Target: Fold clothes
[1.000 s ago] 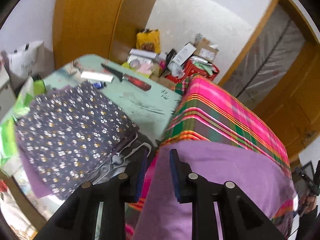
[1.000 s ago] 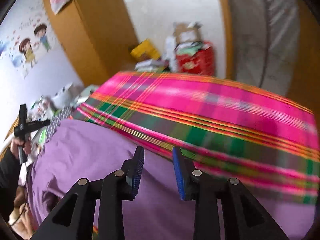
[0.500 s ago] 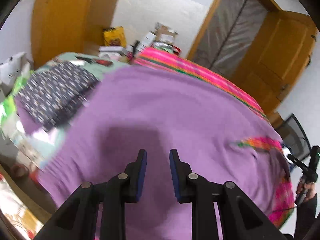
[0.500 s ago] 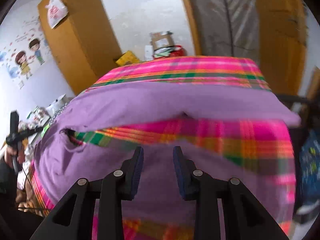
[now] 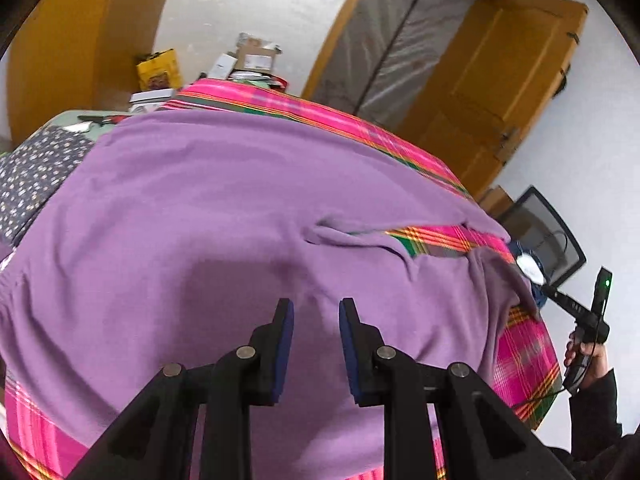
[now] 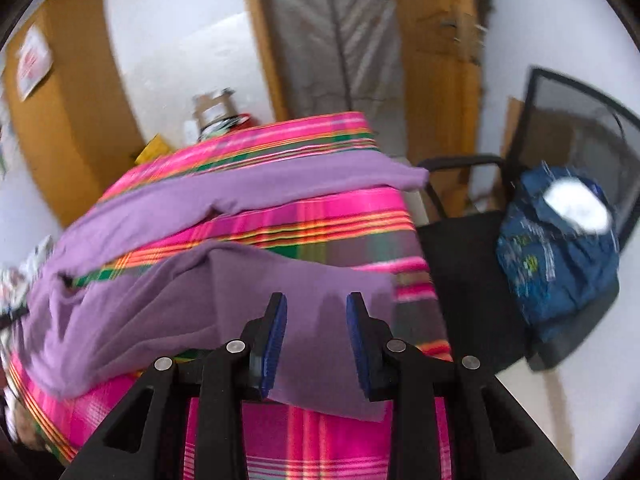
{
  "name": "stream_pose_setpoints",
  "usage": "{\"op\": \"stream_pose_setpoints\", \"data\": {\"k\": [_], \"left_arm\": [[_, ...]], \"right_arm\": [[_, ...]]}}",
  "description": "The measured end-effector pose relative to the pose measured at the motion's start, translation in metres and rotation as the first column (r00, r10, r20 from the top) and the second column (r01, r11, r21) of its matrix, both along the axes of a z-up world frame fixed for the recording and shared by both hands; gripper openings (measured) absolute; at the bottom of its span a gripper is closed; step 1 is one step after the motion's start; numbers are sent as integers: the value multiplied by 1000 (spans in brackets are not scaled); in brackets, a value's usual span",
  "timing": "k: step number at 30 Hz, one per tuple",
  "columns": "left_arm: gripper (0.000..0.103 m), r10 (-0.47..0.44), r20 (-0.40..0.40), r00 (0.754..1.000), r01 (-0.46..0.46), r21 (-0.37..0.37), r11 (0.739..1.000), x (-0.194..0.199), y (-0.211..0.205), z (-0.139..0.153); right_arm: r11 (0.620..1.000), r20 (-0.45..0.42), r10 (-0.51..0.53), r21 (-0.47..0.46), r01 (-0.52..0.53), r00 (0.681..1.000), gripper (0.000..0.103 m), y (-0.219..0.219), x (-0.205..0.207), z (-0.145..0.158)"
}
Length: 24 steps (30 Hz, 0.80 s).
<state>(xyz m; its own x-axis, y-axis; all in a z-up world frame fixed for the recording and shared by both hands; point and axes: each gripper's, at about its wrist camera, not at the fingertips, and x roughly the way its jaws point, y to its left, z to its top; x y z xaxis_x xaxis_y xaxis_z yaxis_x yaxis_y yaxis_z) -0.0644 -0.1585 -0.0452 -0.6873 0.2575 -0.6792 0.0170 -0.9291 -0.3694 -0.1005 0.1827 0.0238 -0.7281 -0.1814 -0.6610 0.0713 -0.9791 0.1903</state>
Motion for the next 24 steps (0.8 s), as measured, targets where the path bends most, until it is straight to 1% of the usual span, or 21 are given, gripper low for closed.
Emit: {"op": "stream_pose_setpoints", "data": {"k": [1, 2, 5, 7, 9, 14, 15, 17, 19, 21, 22, 24], "left_arm": [[23, -15, 2, 1000, 15, -7, 1000, -1, 6, 0], [24, -30, 4, 1000, 30, -13, 999, -2, 13, -1], [23, -73, 11, 997, 73, -28, 997, -7, 32, -1], [23, -100, 11, 995, 101, -43, 994, -10, 45, 0], [23, -130, 4, 991, 130, -63, 989, -14, 59, 3], [24, -197, -19, 980, 194, -110, 975, -34, 87, 13], [23, -208, -24, 978, 204, -120, 972, -39, 93, 15], [24, -228, -26, 973, 223, -120, 967, -44, 101, 16], [24, -241, -23, 970, 237, -119, 964, -49, 106, 15], [24, -249, -14, 968, 246, -118, 962, -51, 110, 13], [24, -253, -10, 967, 250, -118, 961, -53, 111, 12], [24, -253, -2, 967, 251, -113, 961, -55, 111, 10]], "right_arm": [[1000, -1, -5, -9, 5, 1000, 46, 2, 1, -2], [1000, 2, -7, -20, 7, 1000, 48, 3, 0, -4], [998, 14, -15, -65, 16, 1000, 48, 6, -4, -9], [994, 22, -42, -103, 45, 999, 48, 9, -14, -8], [986, 27, -71, -152, 75, 997, 48, 15, -29, -7], [953, 43, -101, -282, 109, 994, 48, 46, -83, -2], [937, 63, -113, -325, 127, 992, 48, 55, -96, -5], [892, 111, -137, -417, 172, 984, 48, 75, -121, -14], [837, 162, -156, -503, 218, 974, 48, 94, -147, -23], [769, 223, -156, -584, 259, 962, 48, 112, -173, -36], [741, 254, -149, -611, 278, 956, 48, 117, -183, -45], [713, 302, -154, -625, 318, 941, 49, 121, -195, -58]]}}
